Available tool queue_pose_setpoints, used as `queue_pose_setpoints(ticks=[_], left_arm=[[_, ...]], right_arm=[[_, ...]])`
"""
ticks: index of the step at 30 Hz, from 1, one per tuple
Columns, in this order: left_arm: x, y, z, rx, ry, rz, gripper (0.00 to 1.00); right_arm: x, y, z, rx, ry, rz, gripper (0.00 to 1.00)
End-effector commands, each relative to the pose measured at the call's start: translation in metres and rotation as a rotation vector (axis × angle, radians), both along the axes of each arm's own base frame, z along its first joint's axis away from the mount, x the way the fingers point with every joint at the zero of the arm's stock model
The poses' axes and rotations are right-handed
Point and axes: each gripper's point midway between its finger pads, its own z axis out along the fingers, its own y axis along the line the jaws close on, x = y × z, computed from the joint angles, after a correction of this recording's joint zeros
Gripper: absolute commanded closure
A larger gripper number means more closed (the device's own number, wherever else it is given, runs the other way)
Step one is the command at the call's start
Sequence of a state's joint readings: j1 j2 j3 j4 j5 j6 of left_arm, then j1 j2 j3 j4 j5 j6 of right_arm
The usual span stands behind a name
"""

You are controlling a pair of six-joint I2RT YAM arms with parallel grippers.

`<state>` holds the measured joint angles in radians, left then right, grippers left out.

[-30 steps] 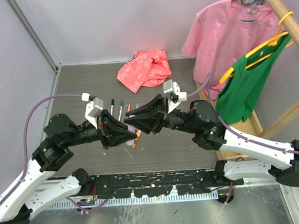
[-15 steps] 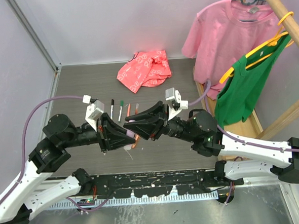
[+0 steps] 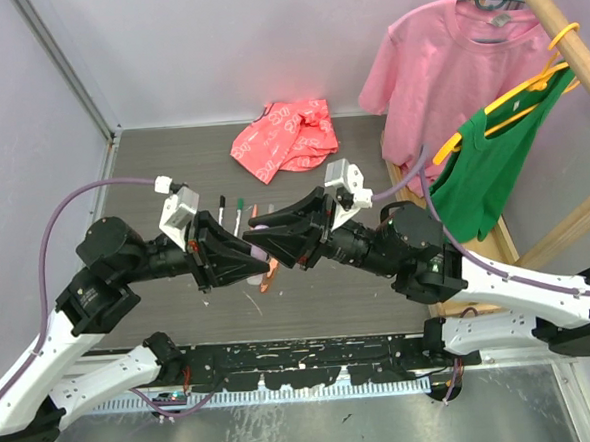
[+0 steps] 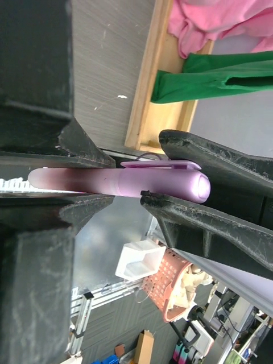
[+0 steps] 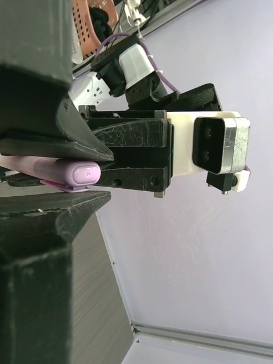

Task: Insert the pens into the pen caps
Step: Press the pen cap onto the pen.

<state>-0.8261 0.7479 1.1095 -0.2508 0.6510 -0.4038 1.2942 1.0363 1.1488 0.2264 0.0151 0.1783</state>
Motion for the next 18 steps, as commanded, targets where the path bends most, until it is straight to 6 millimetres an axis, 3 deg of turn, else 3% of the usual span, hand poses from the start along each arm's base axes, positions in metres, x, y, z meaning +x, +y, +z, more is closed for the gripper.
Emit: queue_pose_setpoints(ticks=[1,6,10,18], left_arm=[[0.014,0.020,0.084,-0.257,-0.159,0.150,1.00],[0.016,0.020,0.078,-0.233,-0.151,0.160,1.00],[0.016,0.016,0.073,-0.216,-0.143,0.142,1.00],[0.017,0.013,0.067,-0.198,-0.136,0.137,1.00]], right_arm=[[-0.009,0.013,-0.049,-0.268,-0.049,0.025,0.95],[-0.009,0.011,-0.022,-0.224,-0.093,0.024,0.84],[-0.011,0.010,-0.009,-0.193,-0.108,0.030,0.71],[-0.010,0.002,0.010,-0.143,-0.128,0.009,0.55]])
